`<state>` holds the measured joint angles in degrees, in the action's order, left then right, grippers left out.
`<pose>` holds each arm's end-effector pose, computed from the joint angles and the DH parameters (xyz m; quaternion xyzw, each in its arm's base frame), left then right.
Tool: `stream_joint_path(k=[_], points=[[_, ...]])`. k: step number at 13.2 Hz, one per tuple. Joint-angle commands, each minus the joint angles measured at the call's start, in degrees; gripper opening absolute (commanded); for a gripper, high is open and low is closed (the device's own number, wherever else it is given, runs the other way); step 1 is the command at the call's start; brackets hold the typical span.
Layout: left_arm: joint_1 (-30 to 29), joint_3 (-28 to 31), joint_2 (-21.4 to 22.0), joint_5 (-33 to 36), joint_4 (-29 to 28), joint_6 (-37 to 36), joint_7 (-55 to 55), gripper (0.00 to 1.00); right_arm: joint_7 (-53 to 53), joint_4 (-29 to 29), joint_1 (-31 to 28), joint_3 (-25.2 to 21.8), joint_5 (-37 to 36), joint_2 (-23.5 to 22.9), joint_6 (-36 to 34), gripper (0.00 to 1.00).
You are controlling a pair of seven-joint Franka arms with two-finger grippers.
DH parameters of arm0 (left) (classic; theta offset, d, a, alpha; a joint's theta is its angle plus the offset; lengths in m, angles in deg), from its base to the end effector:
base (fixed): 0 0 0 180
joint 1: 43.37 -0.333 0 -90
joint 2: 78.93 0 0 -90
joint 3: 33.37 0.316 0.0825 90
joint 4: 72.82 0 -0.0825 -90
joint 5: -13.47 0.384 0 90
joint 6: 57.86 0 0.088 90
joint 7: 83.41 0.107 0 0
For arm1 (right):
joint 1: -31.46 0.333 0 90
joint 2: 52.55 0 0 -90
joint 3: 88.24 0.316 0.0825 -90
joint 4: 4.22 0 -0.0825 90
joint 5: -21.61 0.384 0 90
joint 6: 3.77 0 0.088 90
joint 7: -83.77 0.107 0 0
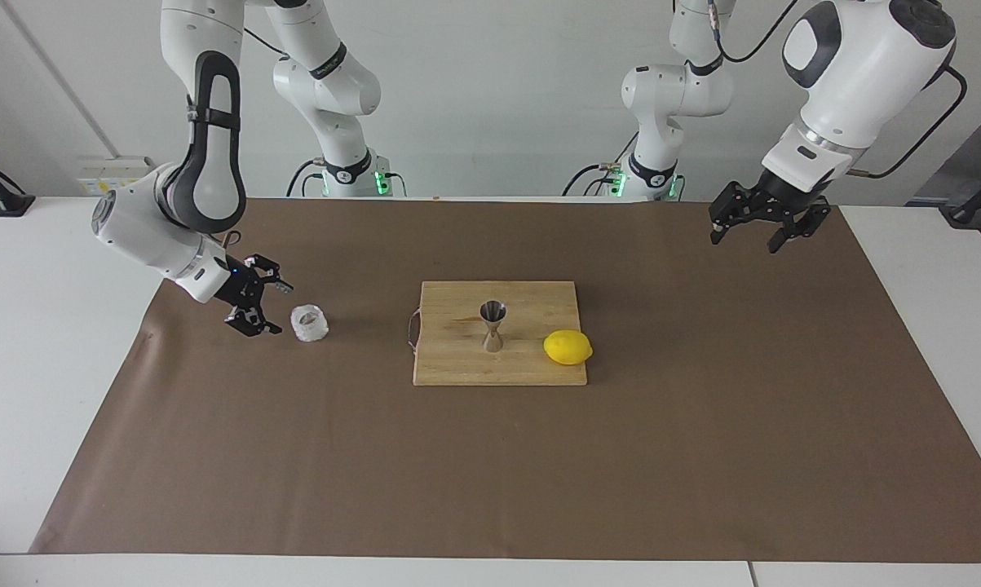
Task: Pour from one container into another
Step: 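Retract the left gripper to rest while the right gripper reaches the white cup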
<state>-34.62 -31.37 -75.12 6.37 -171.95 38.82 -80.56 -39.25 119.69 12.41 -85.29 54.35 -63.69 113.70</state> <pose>0.5368 -0.0749 0.5962 0.9950 -0.0771 0.0097 0.0631 0.5168 -0.1187 0.2916 -0.6975 -0.6618 -0.1660 0.2190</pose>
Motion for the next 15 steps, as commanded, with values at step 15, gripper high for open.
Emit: stream_joint_path(k=[15], points=[[-6.5, -4.9, 1.5, 5.8, -0.1, -3.7, -2.7, 1.0, -11.3, -0.1, -0.1, 1.1, 9.1, -5.2, -0.8, 1.0]])
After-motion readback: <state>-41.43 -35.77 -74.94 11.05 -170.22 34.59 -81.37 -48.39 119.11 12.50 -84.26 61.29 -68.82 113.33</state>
